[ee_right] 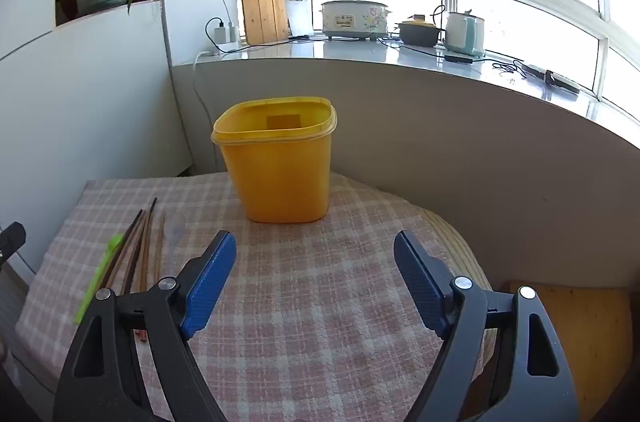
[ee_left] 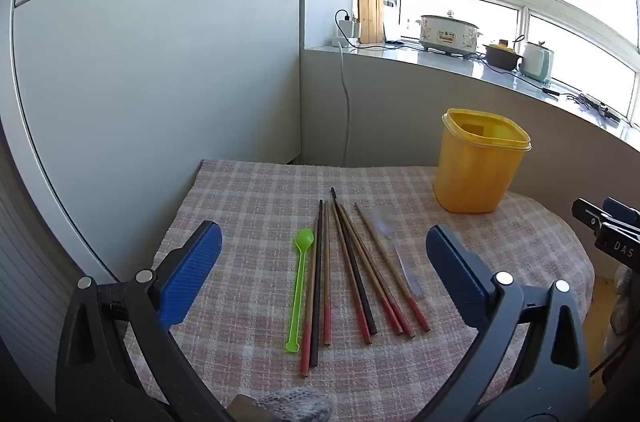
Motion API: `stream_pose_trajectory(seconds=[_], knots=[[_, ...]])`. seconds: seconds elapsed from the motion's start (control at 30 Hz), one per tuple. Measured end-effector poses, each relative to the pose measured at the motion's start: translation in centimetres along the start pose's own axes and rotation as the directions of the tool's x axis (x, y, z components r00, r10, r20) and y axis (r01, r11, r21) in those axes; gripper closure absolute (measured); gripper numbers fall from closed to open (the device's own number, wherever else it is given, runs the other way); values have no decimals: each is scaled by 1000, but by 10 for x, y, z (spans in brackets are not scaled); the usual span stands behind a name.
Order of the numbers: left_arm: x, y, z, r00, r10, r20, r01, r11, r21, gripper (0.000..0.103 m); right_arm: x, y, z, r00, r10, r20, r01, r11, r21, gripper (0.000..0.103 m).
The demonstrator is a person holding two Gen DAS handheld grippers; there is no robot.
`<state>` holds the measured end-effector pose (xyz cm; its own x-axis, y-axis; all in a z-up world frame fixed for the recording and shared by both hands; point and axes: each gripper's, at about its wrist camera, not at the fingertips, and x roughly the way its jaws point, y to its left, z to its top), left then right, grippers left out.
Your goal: Organize utensils
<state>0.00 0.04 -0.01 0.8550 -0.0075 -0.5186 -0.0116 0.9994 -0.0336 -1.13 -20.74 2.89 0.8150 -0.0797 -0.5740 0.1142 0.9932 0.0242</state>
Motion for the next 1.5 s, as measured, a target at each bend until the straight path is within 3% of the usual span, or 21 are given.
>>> stream_pose_trajectory(seconds=[0.4,1.5], knots=[[-7,2,4,999,16,35,-17,1000,15,0,-2,1,3,1000,2,9,-1,1000,-10,22],[-4,-4,4,1000,-6,27,5,1000,26,0,-13,0,7,999,-32,29,32,999,0,22]])
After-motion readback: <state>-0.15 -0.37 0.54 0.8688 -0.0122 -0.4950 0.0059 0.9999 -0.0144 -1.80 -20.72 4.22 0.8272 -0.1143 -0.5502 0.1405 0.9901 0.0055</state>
